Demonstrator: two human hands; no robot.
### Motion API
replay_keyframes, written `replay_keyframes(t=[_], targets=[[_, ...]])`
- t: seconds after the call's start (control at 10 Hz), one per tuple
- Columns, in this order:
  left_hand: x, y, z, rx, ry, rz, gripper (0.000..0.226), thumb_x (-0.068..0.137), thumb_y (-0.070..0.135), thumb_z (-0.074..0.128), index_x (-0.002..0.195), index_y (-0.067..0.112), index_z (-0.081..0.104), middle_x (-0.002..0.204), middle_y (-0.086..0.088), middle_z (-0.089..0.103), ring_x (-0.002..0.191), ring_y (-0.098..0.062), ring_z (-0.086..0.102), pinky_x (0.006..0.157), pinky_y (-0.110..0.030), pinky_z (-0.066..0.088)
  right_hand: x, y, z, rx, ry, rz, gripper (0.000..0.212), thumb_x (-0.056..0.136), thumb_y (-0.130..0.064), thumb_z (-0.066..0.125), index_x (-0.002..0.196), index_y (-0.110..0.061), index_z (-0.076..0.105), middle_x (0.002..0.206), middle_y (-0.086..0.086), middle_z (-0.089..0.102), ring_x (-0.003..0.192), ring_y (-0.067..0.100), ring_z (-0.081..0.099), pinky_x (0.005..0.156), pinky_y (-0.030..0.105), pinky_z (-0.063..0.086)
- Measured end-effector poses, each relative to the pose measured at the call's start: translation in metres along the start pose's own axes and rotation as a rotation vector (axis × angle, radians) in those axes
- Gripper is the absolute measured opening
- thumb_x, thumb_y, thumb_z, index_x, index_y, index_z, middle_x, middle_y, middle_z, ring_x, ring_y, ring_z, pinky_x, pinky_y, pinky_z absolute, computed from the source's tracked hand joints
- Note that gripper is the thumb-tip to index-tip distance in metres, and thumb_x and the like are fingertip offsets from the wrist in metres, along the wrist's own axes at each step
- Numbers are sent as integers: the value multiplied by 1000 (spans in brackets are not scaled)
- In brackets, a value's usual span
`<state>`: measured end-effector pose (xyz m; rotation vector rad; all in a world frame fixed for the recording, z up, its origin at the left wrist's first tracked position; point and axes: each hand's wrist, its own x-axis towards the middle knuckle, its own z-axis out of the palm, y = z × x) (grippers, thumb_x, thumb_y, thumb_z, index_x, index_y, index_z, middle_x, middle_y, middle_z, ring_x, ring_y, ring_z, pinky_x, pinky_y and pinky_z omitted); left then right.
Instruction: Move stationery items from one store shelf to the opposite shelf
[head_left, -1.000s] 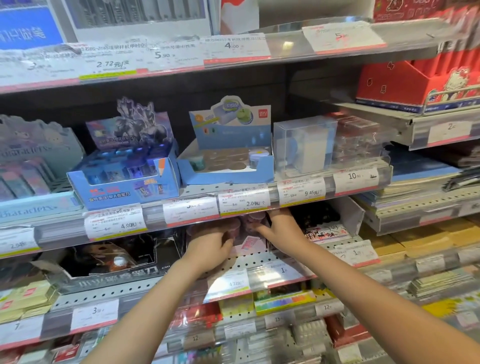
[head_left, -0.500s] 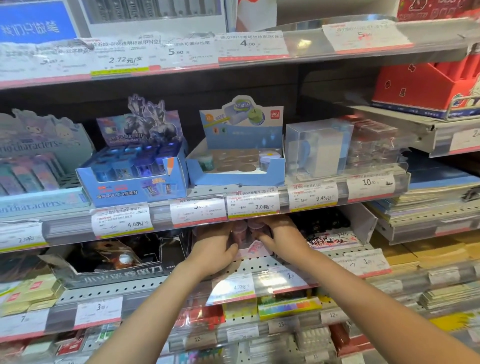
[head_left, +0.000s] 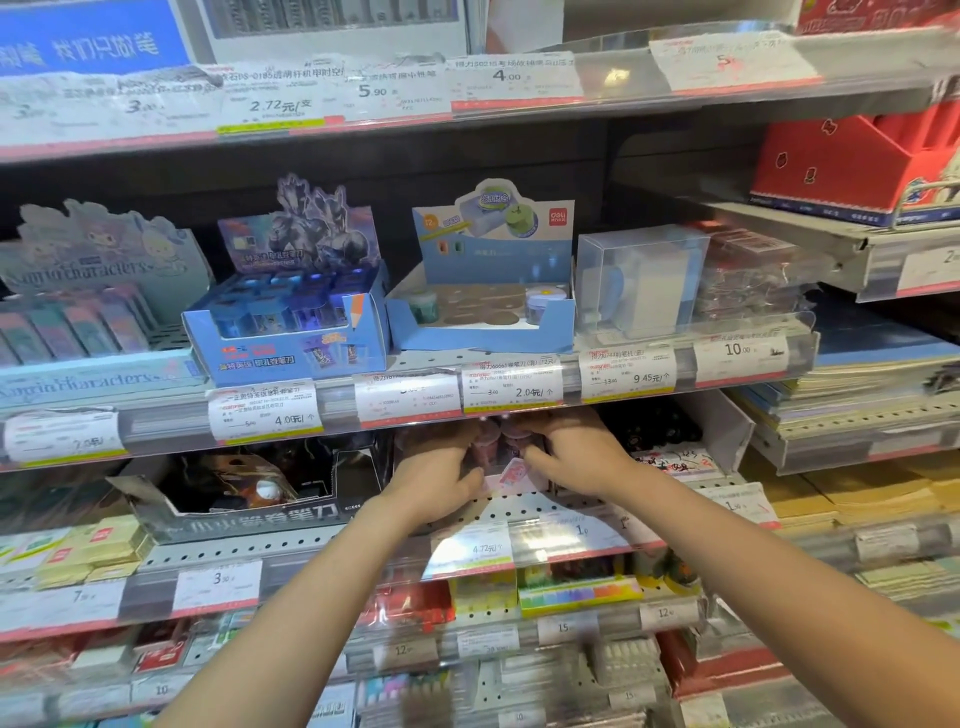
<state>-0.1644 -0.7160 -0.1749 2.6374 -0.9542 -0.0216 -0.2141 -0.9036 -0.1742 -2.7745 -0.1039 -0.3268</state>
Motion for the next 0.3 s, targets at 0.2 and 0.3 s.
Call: replay_keyframes(t=[0.2, 0.3], targets=[[-13, 6, -7, -79, 105, -21, 33, 90, 29, 50, 119, 13, 52, 85, -11, 59, 89, -33, 59, 63, -28, 34, -10, -2, -2, -10, 21, -49, 51, 83, -34, 46, 133, -26, 42, 132, 9, 53, 116, 31, 50, 91, 37, 47], [-21, 0, -8, -208, 248, 10, 33, 87, 26, 55, 118, 13, 58, 95, -7, 66, 95, -27, 60, 73, -26, 41, -20, -5, -6, -11, 90, -46, 50, 85, -33, 48, 133, -20, 42, 114, 12, 60, 107, 31, 52, 83, 34, 41]])
